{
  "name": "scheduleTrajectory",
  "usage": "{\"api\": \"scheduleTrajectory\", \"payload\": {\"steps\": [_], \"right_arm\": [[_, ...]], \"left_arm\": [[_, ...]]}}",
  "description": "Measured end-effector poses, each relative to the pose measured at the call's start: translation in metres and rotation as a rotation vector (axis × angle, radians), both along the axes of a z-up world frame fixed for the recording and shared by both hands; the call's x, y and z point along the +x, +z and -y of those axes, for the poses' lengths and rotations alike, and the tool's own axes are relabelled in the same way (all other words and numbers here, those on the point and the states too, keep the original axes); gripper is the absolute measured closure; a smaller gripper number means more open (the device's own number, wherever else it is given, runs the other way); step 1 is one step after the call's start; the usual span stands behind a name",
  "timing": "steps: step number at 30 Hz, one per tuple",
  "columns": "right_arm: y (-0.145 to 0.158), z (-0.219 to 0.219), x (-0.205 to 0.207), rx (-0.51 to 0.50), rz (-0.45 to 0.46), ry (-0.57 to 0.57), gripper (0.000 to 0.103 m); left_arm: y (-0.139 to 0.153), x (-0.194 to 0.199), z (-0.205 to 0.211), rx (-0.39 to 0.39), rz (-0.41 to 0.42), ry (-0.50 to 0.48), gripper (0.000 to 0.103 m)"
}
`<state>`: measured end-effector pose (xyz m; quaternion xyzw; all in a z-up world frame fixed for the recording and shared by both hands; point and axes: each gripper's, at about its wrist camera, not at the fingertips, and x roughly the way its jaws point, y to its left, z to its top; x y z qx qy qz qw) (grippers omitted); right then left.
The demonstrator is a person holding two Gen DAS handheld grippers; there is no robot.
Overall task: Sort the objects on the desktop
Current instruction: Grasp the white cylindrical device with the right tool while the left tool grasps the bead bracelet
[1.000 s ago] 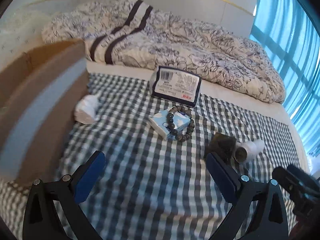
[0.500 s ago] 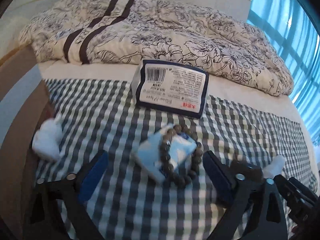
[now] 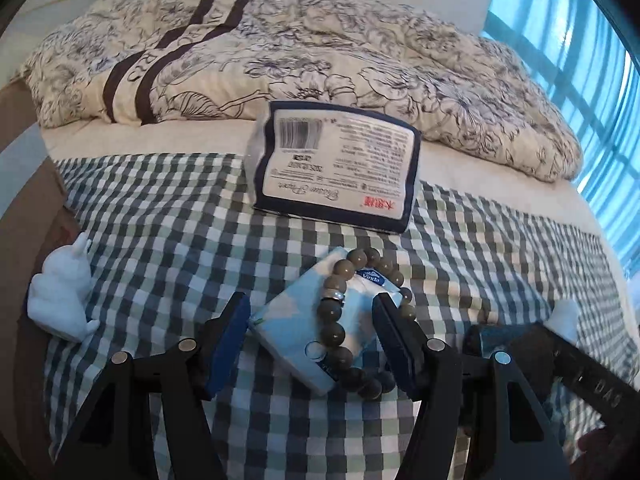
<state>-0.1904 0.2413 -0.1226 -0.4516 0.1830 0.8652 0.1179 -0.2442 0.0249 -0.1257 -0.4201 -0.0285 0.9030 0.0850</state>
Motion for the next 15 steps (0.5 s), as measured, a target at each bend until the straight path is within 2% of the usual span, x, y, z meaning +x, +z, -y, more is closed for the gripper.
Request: {"api": "scheduleTrajectory", "payload": {"steps": [2, 4, 5, 6, 9, 15], "right_arm": [[0.002, 0.004, 0.001, -0.004, -0.008, 0.034, 0.046], [0.005, 0.006, 0.002, 0.008, -0.011, 0.046, 0.046], [0.007, 0.007, 0.004, 0.008, -0.014, 0.050, 0.046], [0.008, 0.007, 0.005, 0.006, -0.015, 0.053, 0.046], [0.015, 0.008, 0.011, 0.015, -0.029, 0.059, 0.046], [0.035, 0.011, 0.024, 0.048, -0.071, 0.073, 0.046]], "left_arm": [[-0.001, 0.000, 0.004, 0.026, 0.000, 0.004, 0.042], [0.000, 0.000, 0.011, 0.047, 0.002, 0.016, 0.054], [0.001, 0.001, 0.014, 0.055, 0.001, 0.021, 0.068], [0.002, 0.002, 0.018, 0.066, 0.003, 0.023, 0.076], [0.009, 0.007, 0.026, 0.103, 0.009, 0.017, 0.085], [0.026, 0.028, 0.026, 0.115, -0.018, -0.015, 0.091]]}}
